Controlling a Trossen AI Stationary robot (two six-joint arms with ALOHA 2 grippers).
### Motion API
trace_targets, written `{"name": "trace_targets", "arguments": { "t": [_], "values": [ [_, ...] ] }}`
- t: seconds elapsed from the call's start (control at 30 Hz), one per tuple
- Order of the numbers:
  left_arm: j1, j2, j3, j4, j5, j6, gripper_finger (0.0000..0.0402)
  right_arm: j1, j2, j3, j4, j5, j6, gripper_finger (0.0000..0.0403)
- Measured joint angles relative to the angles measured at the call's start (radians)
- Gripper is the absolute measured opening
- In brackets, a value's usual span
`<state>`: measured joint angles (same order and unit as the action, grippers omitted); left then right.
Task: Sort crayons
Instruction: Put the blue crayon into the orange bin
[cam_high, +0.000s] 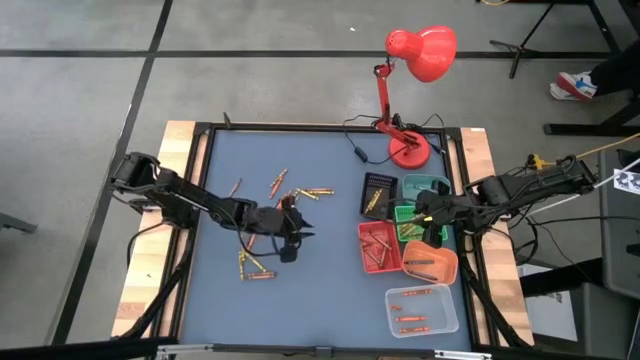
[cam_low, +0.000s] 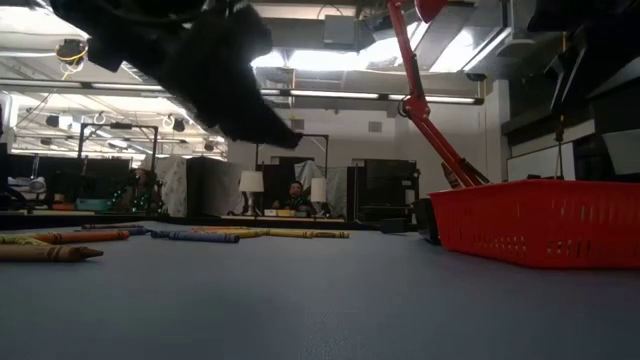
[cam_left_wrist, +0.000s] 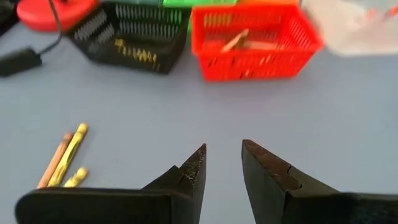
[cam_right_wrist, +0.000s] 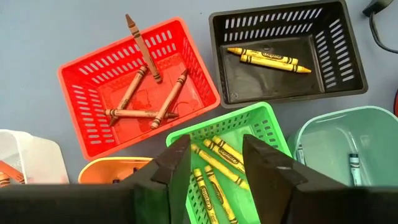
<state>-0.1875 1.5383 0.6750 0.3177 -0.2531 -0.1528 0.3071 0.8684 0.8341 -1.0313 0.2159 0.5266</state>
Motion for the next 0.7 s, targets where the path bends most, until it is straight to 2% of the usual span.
{"name": "trace_targets", "arguments": {
  "t": [0.37, 0.7],
  "values": [
    [0.036, 0.000, 0.000, -0.299, 0.007, -0.029, 0.0087, 0.000, 0.000, 0.000, 0.011, 0.000, 0.000, 0.0143],
    [0.080, 0.000, -0.001, -0.481, 0.008, -0.029, 0.0087, 0.000, 0.000, 0.000, 0.012, 0.000, 0.000, 0.0143]
  ]
}}
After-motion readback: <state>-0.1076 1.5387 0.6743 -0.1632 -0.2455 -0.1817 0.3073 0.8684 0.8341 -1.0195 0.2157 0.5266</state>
